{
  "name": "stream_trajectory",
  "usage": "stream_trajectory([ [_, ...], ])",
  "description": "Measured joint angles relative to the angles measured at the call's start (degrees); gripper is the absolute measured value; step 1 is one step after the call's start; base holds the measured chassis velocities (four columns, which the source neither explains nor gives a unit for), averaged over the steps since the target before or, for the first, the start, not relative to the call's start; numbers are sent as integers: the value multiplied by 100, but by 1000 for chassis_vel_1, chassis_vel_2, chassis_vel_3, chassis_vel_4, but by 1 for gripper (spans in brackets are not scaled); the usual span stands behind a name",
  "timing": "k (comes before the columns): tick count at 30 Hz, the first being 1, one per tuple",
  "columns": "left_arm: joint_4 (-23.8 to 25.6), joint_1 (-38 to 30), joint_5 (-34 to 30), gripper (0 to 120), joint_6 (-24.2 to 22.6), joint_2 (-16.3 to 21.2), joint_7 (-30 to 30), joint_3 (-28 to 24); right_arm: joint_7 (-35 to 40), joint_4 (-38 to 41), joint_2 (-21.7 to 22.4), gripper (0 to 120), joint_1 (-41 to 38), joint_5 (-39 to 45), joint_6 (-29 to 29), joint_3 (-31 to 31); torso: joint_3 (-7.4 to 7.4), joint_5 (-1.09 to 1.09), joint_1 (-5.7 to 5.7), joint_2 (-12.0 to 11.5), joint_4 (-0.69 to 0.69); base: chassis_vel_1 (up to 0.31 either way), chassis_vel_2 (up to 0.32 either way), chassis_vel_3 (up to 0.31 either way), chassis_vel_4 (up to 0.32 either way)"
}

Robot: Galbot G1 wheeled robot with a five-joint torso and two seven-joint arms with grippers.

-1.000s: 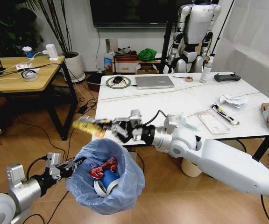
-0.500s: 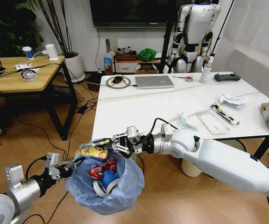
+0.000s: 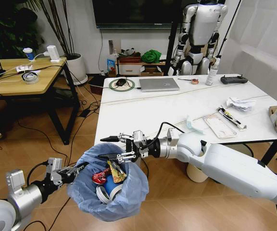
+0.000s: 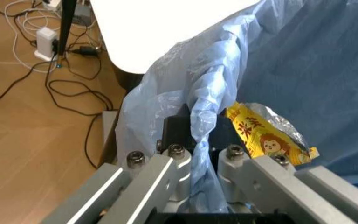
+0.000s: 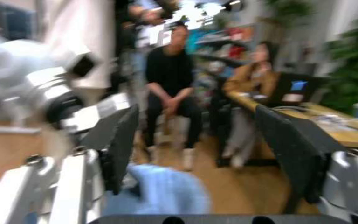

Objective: Pick up the trash bin and place the trash from the table into it.

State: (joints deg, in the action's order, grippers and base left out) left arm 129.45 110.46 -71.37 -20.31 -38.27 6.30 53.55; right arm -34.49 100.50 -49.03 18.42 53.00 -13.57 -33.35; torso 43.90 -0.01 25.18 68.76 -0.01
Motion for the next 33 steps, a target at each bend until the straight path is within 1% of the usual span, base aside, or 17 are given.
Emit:
stream_trajectory([
  [3, -23, -9, 69, 0, 0, -55, 12, -42, 295, -200, 1, 87, 506, -89, -10, 698, 0, 1, 0, 0, -1, 0, 0, 0, 0],
  [4, -23, -9, 69, 0, 0, -55, 12, -42, 295, -200, 1, 87, 506, -89, -10, 698, 0, 1, 0, 0, -1, 0, 0, 0, 0],
  [5, -29, -17, 135, 0, 3, -95, 39, -63, 591, -340, 40, 97, 908, -110, 7, 1288, 0, 1, 0, 0, 0, 0, 0, 0, 0],
  [7, -39, -34, 221, 0, 17, -132, 68, -82, 1116, -403, 66, 98, 1296, -238, -15, 1830, 0, 3, 0, 0, 1, 0, 0, 0, 0],
  [8, -39, -34, 221, 0, 17, -132, 68, -82, 1116, -403, 66, 98, 1296, -238, -15, 1830, 0, 3, 0, 0, 1, 0, 0, 0, 0],
  [12, -43, -70, 447, 0, 45, -352, 135, -171, 2123, -253, 122, 100, 2458, -628, 96, 3299, 0, 0, 0, 0, 1, 0, 0, 0, 0],
  [14, -50, -54, 614, 0, 84, -482, 208, -200, 2175, -76, 87, 100, 3370, -659, 221, 4208, -1, 5, 0, 0, 2, 0, 0, 0, 0],
  [15, -50, -54, 614, 0, 84, -482, 208, -200, 2175, -76, 87, 100, 3370, -659, 221, 4208, -1, 5, 0, 0, 2, 0, 0, 0, 0],
  [18, -59, -11, 785, 0, 123, -624, 292, -207, 2112, 122, -34, 100, 4214, -808, 300, 5209, -2, -1, -1, 0, 3, 0, 0, 0, 0],
  [20, -58, 15, 891, 0, 150, -720, 344, -208, 1974, 236, -169, 100, 4794, -919, 312, 5832, -1, 2, -1, 0, 2, 0, 0, 0, 0],
  [21, -58, 26, 936, 0, 165, -757, 368, -209, 1924, 279, -239, 100, 5013, -992, 312, 6069, -1, 5, -1, 0, 0, 0, 0, 0, 0],
  [22, -58, 26, 936, 0, 165, -757, 368, -209, 1924, 279, -239, 100, 5013, -992, 312, 6069, -1, 5, -1, 0, 0, 0, 0, 0, 0],
  [26, -52, 98, 1161, 0, 226, -948, 481, -232, 1623, 473, -673, 100, 6022, -1586, 184, 7085, -1, 2, -1, 0, 2, 0, 0, 0, 0],
  [28, -46, 112, 1234, 0, 244, -1023, 509, -259, 1431, 547, -992, 100, 6377, -1854, 71, 7487, -1, 0, -1, 0, 0, 0, 0, 0, 0],
  [29, -46, 112, 1234, 0, 244, -1023, 509, -259, 1431, 547, -992, 100, 6377, -1854, 71, 7487, -1, 0, -1, 0, 0, 0, 0, 0, 0],
  [32, -26, 58, 1325, 0, 252, -1155, 516, -344, 1132, 587, -1773, 100, 6966, -2256, -182, 7954, -1, 1, -2, 1, 1, 0, 0, 0, 0],
  [33, -16, 48, 1333, 0, 253, -1172, 516, -363, 1077, 583, -1922, 100, 7070, -2321, -241, 8000, -1, 3, -2, 0, 4, 0, 0, 0, 0],
])
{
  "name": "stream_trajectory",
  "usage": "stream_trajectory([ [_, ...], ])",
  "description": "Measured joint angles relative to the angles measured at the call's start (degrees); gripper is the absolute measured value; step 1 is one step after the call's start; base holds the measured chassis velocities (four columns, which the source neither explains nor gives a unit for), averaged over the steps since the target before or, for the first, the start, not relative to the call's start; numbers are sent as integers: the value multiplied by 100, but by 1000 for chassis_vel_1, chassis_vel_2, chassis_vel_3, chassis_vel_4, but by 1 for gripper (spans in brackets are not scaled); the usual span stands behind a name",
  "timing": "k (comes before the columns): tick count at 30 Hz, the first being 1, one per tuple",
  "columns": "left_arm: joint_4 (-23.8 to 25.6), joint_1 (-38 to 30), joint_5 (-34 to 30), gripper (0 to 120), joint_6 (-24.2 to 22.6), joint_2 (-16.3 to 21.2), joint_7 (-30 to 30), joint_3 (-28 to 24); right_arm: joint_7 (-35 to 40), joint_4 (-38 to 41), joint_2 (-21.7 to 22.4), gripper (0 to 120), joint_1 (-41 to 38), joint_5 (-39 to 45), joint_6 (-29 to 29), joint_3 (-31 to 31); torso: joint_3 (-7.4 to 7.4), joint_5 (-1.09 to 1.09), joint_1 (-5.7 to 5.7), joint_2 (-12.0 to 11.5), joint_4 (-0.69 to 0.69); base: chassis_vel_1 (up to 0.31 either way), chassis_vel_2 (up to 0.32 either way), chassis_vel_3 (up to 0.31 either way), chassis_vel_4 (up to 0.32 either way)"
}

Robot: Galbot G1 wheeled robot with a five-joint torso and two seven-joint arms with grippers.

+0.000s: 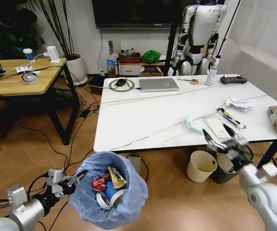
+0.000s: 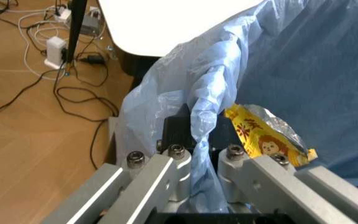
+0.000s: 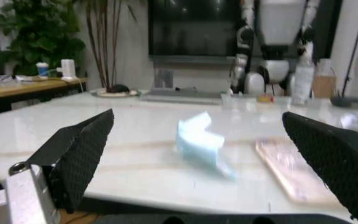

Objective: Pick up the trash bin and place the trash from the table into it.

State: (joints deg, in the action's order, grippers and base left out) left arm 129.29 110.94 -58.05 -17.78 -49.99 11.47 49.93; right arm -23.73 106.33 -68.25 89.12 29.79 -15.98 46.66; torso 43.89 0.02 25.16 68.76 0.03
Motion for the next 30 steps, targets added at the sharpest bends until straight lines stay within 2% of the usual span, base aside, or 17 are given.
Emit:
stream_trajectory([
  [2, 36, -7, 33, 0, 2, -23, 0, -34, -136, -6, -332, 100, 187, -100, -155, 101, 0, -2, 0, 0, 0, 0, 0, 0, 0],
  [6, 94, 21, 75, 0, 5, -110, 3, -51, -305, 50, -684, 100, 363, -127, -272, 155, 0, -2, 0, 0, -3, 0, 0, 0, 0],
  [13, 171, 87, 189, 0, 42, -435, 76, -71, -594, -144, -1075, 100, 452, -180, -568, 126, 0, -3, 1, 0, -3, 0, 0, 0, 0],
  [30, 213, 142, 175, 0, 54, -416, 98, -13, -653, -278, -1150, 100, 335, -203, -665, 29, 1, -2, 1, 0, -3, -8, -10, 9, 9],
])
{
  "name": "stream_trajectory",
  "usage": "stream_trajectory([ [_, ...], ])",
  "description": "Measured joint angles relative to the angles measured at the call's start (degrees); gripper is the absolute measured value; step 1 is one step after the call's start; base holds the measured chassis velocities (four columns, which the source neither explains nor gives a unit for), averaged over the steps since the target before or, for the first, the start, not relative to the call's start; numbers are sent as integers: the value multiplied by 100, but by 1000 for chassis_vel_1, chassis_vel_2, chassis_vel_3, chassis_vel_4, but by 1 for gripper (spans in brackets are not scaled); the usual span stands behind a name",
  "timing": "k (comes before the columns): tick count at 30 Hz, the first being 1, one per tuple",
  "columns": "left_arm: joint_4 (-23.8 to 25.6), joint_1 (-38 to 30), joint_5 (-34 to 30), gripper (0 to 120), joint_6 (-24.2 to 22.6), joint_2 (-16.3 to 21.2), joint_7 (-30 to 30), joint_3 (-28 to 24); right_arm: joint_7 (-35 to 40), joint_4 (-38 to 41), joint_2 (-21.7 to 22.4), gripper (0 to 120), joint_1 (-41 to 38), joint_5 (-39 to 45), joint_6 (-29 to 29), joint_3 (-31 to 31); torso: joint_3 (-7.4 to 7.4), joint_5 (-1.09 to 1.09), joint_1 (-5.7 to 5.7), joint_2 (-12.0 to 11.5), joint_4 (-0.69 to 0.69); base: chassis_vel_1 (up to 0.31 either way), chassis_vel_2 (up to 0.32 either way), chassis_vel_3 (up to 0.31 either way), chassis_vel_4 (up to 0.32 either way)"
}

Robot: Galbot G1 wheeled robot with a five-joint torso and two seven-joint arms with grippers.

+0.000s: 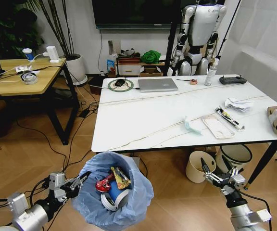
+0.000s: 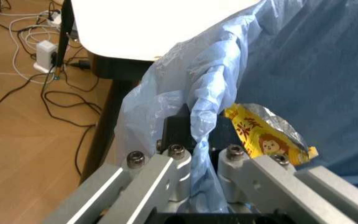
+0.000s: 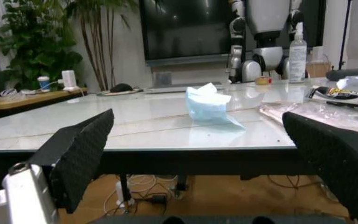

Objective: Pick up the trash bin and place the trash from the table into it.

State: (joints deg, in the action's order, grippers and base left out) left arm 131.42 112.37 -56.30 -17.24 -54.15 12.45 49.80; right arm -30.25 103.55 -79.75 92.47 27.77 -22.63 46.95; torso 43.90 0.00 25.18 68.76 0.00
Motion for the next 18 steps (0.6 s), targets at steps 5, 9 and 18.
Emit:
stream_trajectory([
  [5, -4, -9, -3, 0, 0, 24, 0, -2, 2, -5, 20, 100, -9, 14, 0, 9, 0, 0, 0, 0, 0, -19, -14, 29, 20],
  [9, -16, -8, -4, 0, -2, 35, 0, -5, 6, -9, 24, 100, -21, 34, 0, 9, 0, 0, 0, -1, 0, 0, 0, 0, 0],
  [18, -37, -19, -20, 0, -3, 63, -3, -7, 9, -73, 26, 100, -42, 56, 3, 0, 0, 0, 0, -1, 0, 0, 0, 0, 0],
])
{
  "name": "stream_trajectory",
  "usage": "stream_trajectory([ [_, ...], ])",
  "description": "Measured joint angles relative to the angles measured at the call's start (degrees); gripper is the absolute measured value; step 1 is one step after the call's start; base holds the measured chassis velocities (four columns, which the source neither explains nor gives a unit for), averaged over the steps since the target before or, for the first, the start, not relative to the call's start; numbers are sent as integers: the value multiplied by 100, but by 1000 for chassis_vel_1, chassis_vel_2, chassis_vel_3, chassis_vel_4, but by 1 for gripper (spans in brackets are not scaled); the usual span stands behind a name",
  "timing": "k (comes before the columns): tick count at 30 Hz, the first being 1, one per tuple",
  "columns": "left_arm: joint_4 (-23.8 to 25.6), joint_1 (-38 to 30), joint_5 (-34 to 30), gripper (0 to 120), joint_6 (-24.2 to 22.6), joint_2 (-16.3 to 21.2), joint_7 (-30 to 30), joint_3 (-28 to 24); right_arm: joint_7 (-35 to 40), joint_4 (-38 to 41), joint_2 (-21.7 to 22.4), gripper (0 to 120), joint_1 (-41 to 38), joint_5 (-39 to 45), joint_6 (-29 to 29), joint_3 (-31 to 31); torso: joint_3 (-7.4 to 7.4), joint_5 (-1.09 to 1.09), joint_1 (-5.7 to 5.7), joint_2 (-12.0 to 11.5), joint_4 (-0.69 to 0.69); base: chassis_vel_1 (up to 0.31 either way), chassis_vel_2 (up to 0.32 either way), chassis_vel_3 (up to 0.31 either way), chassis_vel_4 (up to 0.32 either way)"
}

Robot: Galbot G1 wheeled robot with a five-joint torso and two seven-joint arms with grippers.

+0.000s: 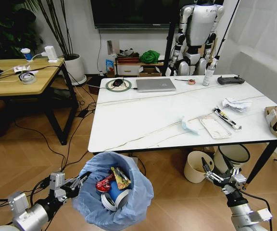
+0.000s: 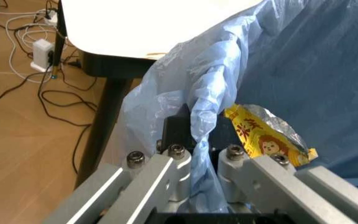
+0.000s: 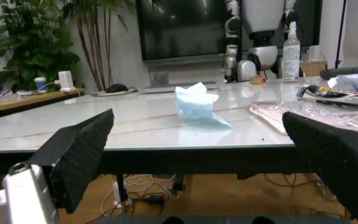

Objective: Pick up the trash bin and place the trash from the table into it.

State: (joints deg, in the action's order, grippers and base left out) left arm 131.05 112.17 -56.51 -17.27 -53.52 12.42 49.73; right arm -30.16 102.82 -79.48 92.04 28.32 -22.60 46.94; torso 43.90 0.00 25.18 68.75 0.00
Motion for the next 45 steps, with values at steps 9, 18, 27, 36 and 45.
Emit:
stream_trajectory([
  [9, -17, -15, -9, 0, -4, -4, -10, -17, 7, -26, 9, 100, -24, 49, 18, -14, 0, 0, 0, 0, 0, 0, 0, 0, 0],
  [18, -33, -20, -9, 0, -4, -6, -12, -21, 14, -64, 24, 100, -56, 83, 31, -29, 0, 0, 0, 0, 0, 0, 0, 0, 0],
  [27, -41, -36, -9, 0, -8, -4, -23, -30, 16, -106, 52, 100, -73, 143, 37, -28, 0, 0, 0, 0, 0, 0, 0, 0, 0],
  [36, -42, -40, -8, 0, -13, -11, -30, -41, 16, -142, 66, 100, -85, 174, 39, -24, 0, 0, 0, 0, 0, -18, -20, 18, 26],
  [45, -53, -47, 1, 0, -18, -9, -39, -65, 15, -160, 85, 100, -88, 189, 39, -18, 0, 0, 0, 0, 0, -43, -60, 40, 42],
])
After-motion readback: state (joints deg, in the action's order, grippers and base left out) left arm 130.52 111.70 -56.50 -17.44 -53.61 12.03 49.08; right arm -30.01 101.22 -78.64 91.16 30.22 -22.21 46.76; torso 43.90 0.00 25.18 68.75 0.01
